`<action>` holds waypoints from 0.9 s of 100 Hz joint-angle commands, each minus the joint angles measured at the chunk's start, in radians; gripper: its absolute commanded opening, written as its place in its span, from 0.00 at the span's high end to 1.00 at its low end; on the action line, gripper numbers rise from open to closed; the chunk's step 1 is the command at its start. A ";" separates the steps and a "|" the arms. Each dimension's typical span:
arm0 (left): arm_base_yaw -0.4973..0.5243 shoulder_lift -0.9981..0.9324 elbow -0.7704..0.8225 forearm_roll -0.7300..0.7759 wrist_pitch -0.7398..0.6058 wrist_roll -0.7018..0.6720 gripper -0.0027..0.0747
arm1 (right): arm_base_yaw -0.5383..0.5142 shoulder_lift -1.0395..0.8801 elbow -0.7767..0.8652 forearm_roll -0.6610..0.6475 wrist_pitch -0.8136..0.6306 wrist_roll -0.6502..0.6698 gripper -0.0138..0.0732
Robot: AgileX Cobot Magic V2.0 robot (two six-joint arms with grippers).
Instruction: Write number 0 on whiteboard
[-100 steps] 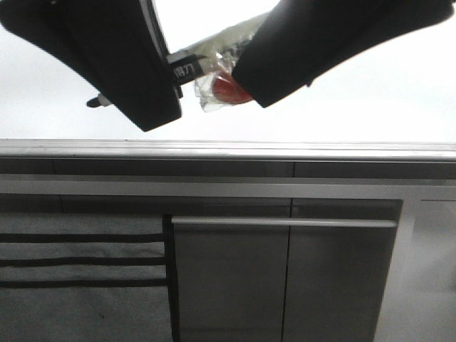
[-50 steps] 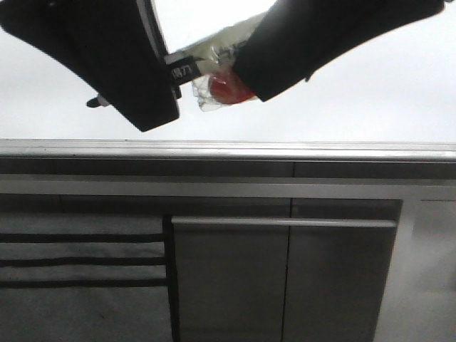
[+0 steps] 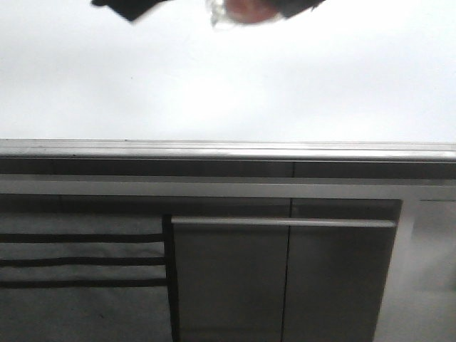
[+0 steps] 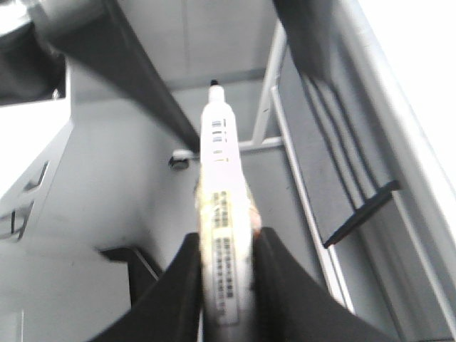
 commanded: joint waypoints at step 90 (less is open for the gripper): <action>0.272 -0.576 0.549 -0.065 -0.542 -0.312 0.39 | -0.341 -0.130 0.193 0.170 -0.197 0.432 0.82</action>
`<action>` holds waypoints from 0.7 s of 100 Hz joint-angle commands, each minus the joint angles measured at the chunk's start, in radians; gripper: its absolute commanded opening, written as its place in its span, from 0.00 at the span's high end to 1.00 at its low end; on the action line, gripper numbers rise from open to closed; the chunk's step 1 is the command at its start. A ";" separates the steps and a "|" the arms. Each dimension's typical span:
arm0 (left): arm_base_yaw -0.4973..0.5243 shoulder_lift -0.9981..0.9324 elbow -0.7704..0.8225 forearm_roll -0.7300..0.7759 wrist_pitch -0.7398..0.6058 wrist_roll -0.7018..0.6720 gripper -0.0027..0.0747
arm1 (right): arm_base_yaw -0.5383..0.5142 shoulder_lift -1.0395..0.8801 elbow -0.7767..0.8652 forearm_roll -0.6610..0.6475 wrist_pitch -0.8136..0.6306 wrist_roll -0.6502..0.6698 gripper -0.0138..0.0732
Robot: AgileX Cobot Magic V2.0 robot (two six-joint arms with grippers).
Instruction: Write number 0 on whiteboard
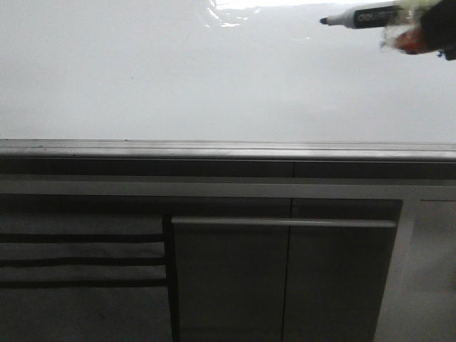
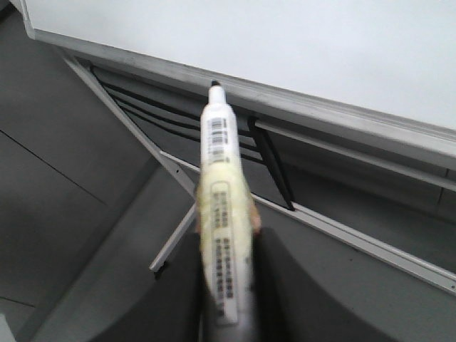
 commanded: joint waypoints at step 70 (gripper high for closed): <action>0.002 -0.001 -0.026 -0.016 -0.112 -0.012 0.39 | -0.067 0.762 -0.710 -0.015 0.250 0.004 0.82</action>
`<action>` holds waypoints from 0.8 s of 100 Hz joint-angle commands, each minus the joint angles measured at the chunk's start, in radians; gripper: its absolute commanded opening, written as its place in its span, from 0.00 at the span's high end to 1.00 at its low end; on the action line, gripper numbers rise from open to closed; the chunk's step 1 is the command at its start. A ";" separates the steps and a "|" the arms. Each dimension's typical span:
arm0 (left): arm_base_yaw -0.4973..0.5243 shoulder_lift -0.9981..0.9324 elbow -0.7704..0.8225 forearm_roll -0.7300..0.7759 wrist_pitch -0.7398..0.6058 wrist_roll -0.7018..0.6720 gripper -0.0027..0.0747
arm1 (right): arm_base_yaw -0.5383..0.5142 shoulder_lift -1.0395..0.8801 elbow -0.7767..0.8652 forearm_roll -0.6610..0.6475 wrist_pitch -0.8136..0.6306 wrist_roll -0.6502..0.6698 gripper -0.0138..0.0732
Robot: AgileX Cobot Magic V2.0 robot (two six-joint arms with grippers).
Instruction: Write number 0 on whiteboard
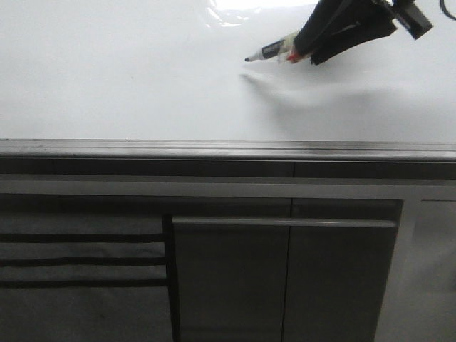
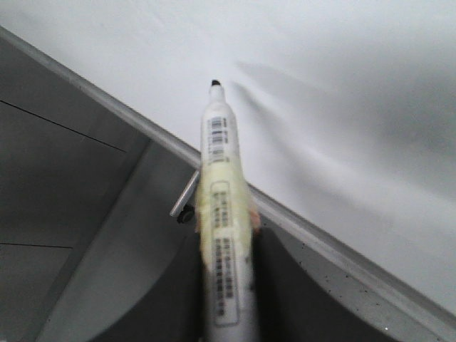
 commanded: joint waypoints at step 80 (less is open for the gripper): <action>0.002 0.001 -0.026 -0.009 -0.082 -0.012 0.39 | 0.049 0.042 -0.213 -0.197 0.061 0.142 0.82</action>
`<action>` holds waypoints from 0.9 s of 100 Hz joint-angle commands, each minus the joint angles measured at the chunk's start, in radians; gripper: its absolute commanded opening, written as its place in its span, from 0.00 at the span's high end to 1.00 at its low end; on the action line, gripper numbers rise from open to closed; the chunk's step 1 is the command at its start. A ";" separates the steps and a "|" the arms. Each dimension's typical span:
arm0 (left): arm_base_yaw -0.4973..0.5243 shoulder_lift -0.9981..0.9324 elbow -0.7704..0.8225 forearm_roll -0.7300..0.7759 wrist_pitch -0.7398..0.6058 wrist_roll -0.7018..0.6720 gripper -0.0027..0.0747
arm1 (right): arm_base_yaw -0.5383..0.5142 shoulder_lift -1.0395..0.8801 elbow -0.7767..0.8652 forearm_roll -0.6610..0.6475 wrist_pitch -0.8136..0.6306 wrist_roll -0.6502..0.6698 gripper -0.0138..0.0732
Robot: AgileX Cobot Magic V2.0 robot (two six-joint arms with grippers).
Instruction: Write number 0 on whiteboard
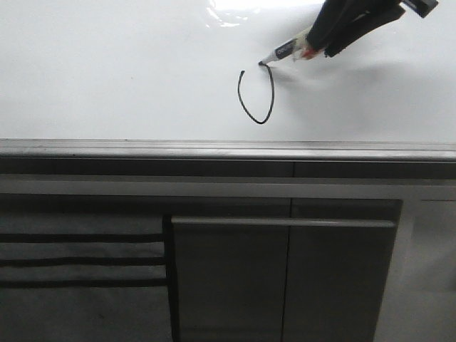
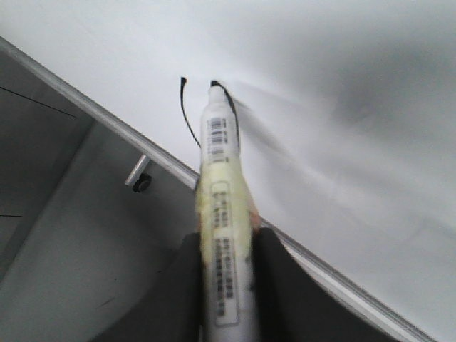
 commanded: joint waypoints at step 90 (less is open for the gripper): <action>-0.163 0.390 -0.243 -0.283 0.239 0.606 0.39 | 0.170 -0.559 0.483 0.061 0.093 -0.723 0.82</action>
